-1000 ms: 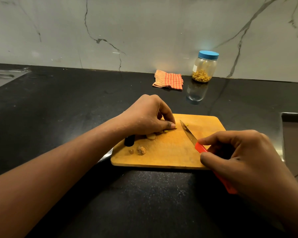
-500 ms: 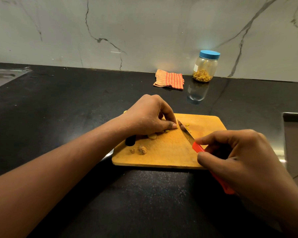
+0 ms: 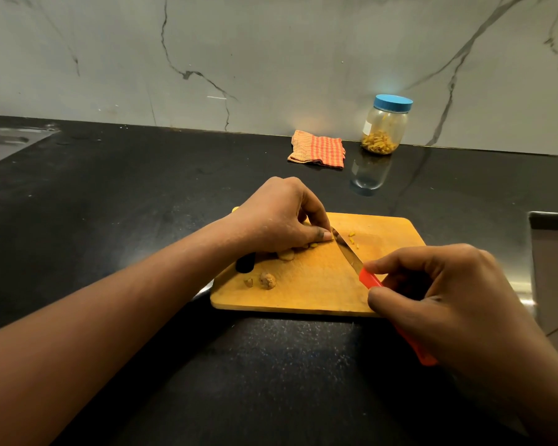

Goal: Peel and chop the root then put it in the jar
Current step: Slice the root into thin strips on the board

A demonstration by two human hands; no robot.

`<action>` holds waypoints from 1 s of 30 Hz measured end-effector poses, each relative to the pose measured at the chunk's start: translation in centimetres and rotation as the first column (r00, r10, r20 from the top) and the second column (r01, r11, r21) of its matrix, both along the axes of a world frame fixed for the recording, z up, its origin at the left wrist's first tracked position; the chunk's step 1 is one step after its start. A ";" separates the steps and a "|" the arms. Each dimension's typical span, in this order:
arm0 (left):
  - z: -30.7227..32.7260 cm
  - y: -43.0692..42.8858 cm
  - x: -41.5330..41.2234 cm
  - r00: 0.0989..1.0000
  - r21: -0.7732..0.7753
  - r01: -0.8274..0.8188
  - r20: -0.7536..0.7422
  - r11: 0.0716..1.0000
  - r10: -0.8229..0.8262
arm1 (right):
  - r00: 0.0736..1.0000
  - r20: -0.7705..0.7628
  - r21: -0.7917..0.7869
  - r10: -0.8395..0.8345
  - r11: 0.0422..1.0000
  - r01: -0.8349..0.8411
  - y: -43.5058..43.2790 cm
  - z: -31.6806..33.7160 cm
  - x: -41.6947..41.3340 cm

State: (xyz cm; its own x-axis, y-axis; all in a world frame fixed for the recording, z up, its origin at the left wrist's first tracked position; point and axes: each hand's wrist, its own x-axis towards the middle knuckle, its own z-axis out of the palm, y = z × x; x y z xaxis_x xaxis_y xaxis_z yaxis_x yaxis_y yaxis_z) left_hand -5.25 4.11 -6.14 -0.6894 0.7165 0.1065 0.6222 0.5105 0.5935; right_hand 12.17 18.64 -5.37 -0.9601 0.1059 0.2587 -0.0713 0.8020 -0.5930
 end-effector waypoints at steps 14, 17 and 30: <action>0.0 0.2 -0.1 1.000 -0.002 -0.004 0.017 1.000 0.004 | 0.999 0.016 0.004 0.046 0.999 -0.046 -0.1 0.6 -0.5; 0.0 0.2 -0.2 1.000 -0.003 -0.004 0.024 1.000 0.004 | 0.998 0.018 0.007 0.064 0.998 -0.064 0.0 0.7 -1.2; 0.0 0.1 0.0 0.999 0.021 -0.018 0.041 1.000 0.017 | 0.997 0.068 0.024 0.036 0.999 -0.037 0.4 1.3 -0.4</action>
